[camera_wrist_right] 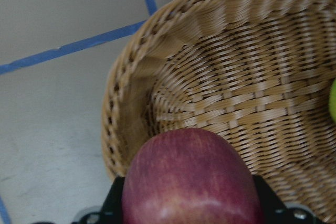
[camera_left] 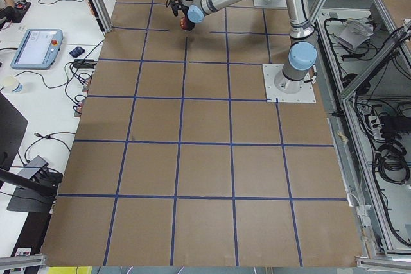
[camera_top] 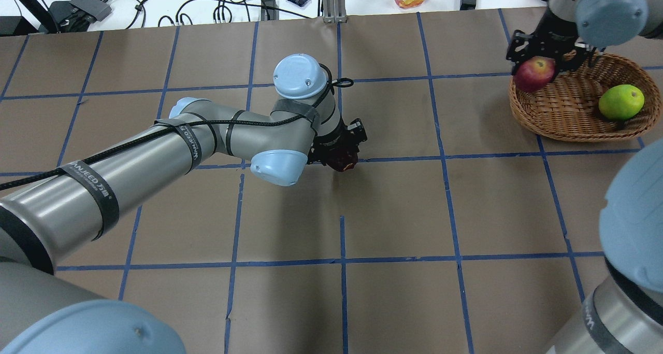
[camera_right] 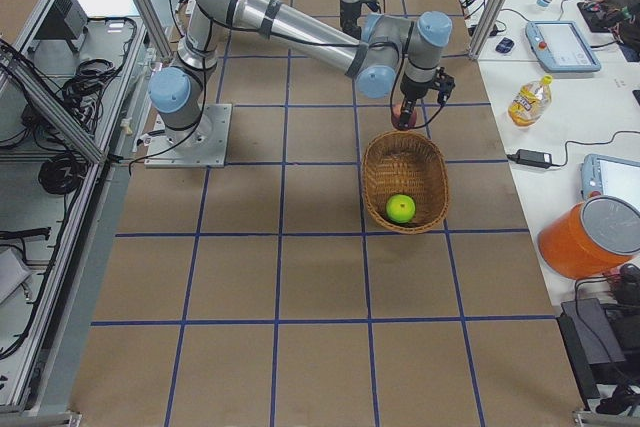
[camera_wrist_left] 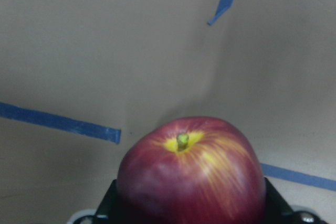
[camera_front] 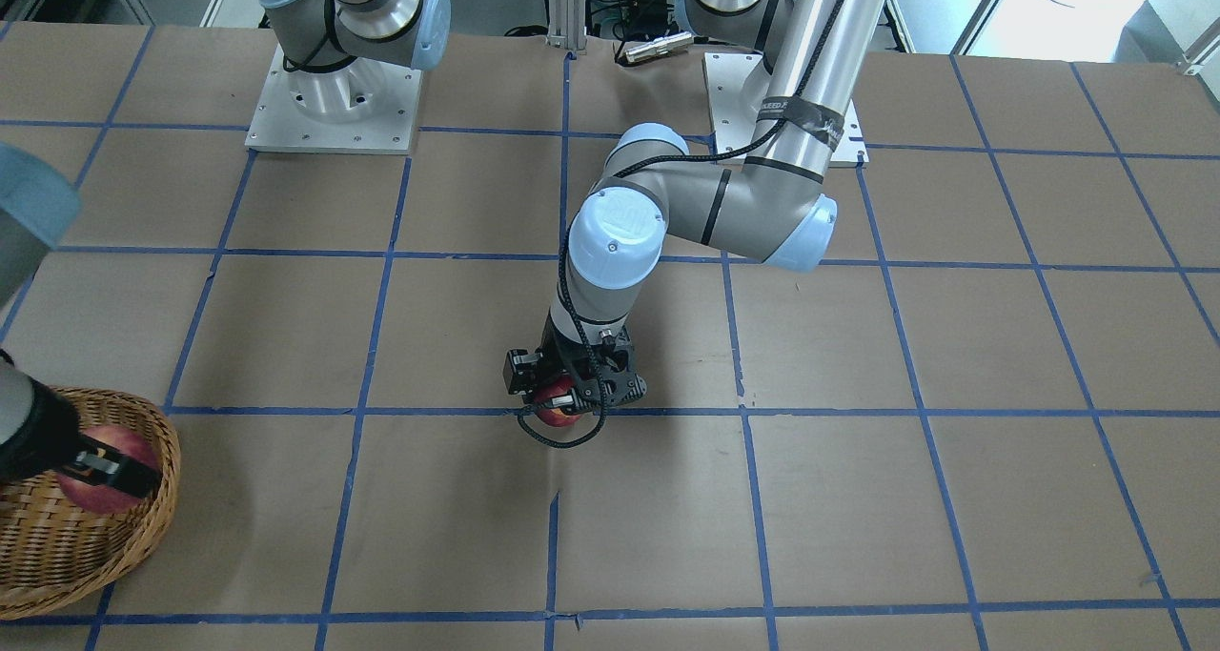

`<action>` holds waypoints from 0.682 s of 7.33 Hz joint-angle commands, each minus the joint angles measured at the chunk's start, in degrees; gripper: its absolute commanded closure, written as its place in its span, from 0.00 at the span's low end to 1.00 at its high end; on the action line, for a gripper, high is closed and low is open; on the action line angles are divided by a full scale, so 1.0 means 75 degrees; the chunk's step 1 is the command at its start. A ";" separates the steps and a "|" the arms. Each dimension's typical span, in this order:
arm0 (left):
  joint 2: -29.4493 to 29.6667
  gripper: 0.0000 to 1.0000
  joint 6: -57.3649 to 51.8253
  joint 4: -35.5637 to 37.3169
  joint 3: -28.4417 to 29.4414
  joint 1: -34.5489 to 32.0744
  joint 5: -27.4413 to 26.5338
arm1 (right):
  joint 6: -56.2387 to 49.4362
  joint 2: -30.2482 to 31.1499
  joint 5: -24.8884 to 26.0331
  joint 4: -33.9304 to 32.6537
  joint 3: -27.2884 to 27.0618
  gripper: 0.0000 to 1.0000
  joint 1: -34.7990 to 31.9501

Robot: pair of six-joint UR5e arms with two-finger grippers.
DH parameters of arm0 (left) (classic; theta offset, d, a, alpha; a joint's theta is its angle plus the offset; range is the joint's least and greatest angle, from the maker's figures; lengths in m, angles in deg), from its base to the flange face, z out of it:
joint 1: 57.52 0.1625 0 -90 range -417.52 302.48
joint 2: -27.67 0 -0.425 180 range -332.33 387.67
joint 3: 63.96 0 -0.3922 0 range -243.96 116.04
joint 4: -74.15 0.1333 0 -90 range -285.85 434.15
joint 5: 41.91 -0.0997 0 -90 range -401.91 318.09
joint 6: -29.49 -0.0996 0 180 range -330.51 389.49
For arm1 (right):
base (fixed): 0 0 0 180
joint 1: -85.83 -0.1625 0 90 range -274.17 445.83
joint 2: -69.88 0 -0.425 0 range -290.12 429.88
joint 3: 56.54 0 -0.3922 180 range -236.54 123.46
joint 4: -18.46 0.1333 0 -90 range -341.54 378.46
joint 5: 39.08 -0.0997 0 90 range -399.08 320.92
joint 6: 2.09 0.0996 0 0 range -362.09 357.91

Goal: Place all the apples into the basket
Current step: 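Release red apple into basket while left gripper releases its apple at center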

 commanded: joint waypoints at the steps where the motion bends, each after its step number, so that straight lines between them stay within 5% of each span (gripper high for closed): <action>1: -0.0117 0.00 -0.0152 -0.0236 -0.0014 0.0017 -0.0036 | -0.1337 -0.0307 0.0019 -0.0463 -0.0001 1.00 0.0688; 2: -0.0199 0.00 -0.0153 -0.0424 0.0056 0.0063 -0.0024 | -0.1444 -0.0459 0.0031 -0.0522 -0.0001 1.00 0.0714; 5: -0.1378 0.00 -0.1338 -0.3124 0.0885 0.0438 -0.0314 | -0.1469 -0.0799 0.0382 -0.0534 -0.0118 1.00 0.0714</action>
